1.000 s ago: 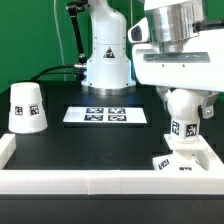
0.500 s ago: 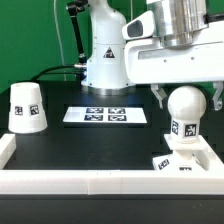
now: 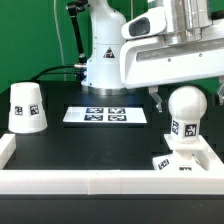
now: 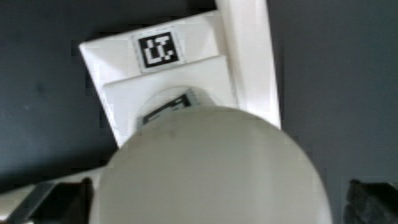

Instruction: Assemble lamp

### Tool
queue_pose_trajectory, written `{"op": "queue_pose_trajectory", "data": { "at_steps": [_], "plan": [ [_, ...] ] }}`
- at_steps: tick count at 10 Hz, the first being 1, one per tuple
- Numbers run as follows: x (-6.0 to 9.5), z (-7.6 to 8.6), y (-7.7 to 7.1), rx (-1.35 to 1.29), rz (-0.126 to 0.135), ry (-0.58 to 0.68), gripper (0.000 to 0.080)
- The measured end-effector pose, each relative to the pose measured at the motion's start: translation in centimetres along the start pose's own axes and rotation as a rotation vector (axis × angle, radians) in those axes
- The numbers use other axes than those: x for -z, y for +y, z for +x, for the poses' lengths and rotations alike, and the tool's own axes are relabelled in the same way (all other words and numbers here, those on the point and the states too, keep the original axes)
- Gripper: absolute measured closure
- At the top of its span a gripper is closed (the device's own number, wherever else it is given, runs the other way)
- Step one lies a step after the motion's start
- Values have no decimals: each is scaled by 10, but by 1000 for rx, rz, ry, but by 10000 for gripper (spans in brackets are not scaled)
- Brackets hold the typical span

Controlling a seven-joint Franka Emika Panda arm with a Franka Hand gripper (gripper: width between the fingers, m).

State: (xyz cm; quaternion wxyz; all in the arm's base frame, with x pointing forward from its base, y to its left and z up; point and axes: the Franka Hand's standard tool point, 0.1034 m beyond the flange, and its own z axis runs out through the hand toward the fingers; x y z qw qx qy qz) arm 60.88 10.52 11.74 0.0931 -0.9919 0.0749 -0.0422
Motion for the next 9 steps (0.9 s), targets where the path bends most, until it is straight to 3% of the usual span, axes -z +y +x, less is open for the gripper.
{"op": "queue_pose_trajectory", "data": {
  "at_steps": [3,4,5,9],
  "plan": [
    [-1,0,2,269,-9,0,101],
    [0,4,0,447,-47,32,101],
    [0,3,-3,552,-68,42,101],
    [-3,2,-3,998,-111,-19,101]
  ]
}}
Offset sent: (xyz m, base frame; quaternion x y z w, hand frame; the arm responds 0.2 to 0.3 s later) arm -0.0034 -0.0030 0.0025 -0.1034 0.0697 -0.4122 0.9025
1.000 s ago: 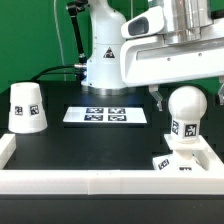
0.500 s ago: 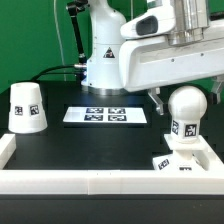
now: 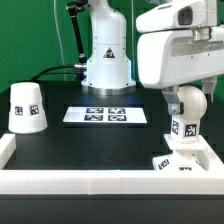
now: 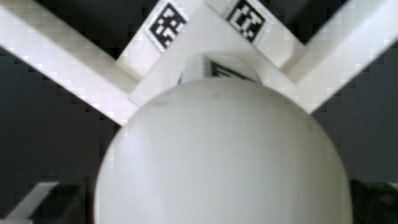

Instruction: Assemble lamp

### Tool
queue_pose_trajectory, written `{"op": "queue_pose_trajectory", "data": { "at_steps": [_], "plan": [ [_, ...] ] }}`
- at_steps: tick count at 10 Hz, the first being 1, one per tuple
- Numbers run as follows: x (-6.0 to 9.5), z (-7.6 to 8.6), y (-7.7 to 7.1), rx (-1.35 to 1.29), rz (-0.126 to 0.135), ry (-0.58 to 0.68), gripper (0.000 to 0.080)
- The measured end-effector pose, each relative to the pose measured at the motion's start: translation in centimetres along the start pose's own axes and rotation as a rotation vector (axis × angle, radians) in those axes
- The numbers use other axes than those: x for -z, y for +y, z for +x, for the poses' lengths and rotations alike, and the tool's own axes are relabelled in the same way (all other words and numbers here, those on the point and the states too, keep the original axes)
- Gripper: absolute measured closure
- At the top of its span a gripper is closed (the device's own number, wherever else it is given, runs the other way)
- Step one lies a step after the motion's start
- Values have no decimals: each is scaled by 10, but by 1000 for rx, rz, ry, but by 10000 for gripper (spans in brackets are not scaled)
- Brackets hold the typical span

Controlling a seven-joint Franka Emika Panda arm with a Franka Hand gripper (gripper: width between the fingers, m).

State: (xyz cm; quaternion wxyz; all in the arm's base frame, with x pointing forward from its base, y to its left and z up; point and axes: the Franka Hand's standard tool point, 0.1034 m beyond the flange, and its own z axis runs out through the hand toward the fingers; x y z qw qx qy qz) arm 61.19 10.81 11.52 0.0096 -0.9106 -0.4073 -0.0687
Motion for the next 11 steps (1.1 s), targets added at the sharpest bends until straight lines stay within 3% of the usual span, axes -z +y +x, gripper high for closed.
{"op": "queue_pose_trajectory", "data": {
  "at_steps": [3,9,11],
  "plan": [
    [0,-1,3,126,-4,2,101],
    [-4,-5,8,712,-27,-41,101],
    [-5,-7,9,728,-27,-46,101]
  ]
}}
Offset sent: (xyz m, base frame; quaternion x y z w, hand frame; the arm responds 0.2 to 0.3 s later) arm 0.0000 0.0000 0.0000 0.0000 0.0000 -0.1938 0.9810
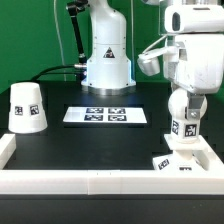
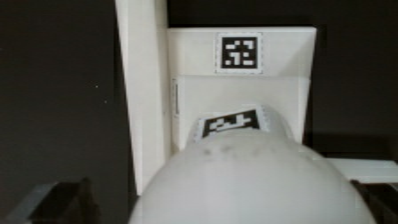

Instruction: Assemble lamp

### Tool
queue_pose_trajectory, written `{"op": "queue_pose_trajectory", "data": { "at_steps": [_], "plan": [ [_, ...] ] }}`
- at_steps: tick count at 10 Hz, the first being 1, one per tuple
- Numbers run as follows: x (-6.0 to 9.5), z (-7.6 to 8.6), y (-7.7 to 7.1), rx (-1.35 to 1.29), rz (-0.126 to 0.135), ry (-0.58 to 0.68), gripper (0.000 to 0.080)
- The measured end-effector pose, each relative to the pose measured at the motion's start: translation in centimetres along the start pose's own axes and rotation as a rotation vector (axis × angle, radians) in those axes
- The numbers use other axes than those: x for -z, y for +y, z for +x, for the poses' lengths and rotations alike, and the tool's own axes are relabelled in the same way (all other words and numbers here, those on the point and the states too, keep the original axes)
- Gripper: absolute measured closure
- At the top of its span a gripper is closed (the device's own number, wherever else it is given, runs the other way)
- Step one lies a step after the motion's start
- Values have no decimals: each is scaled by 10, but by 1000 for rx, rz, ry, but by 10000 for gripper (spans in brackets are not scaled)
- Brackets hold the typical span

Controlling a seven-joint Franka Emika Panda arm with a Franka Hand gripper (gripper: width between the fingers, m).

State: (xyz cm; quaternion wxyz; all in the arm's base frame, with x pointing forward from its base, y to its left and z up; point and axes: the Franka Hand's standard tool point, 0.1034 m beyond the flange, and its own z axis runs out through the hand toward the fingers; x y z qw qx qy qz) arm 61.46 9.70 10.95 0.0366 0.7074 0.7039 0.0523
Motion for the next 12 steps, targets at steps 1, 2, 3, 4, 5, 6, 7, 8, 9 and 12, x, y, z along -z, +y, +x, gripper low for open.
{"op": "queue_pose_trajectory", "data": {
  "at_steps": [1,2,3,4,5,6,7,8,9,12],
  "plan": [
    [0,0,0,0,0,0,222],
    [0,0,0,-1,0,0,225],
    [0,-1,0,-1,0,0,225],
    [0,-1,0,-1,0,0,225],
    [0,-1,0,-6,0,0,225],
    [0,-4,1,-45,0,0,225],
    [0,-8,1,-99,0,1,225],
    [0,-9,0,-210,1,5,223],
    [0,-8,0,-314,-1,7,223],
    [0,-2,0,-614,-9,14,223]
  ]
}}
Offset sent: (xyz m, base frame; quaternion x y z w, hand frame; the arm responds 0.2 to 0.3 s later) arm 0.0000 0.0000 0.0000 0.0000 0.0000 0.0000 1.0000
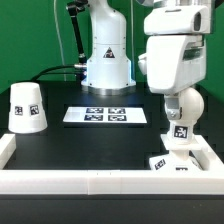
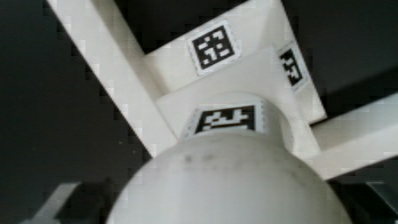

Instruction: Assemble lamp

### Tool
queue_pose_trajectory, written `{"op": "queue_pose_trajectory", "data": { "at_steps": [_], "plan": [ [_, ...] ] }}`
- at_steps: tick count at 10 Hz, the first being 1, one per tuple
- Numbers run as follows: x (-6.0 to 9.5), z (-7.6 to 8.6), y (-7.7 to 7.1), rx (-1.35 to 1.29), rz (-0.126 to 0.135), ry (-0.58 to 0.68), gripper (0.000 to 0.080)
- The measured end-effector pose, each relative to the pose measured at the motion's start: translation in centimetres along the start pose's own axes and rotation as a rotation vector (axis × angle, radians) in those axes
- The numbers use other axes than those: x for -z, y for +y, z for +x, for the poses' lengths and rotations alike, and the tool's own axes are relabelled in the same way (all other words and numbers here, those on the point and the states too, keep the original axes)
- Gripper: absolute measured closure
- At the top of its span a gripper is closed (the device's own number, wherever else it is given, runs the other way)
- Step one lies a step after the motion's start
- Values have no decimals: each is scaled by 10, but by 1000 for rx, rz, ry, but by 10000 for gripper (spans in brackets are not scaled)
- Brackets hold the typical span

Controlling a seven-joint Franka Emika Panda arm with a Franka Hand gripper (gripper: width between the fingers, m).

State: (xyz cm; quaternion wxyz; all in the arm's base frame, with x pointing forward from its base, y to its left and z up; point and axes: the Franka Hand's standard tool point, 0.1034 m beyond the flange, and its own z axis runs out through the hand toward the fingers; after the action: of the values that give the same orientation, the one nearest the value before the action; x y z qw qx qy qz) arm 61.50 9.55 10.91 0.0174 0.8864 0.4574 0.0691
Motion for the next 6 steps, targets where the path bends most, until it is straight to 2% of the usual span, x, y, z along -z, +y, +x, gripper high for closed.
{"op": "queue_pose_trajectory", "data": {
  "at_steps": [6],
  "plan": [
    [1,2,2,-462,-6,8,223]
  ]
}}
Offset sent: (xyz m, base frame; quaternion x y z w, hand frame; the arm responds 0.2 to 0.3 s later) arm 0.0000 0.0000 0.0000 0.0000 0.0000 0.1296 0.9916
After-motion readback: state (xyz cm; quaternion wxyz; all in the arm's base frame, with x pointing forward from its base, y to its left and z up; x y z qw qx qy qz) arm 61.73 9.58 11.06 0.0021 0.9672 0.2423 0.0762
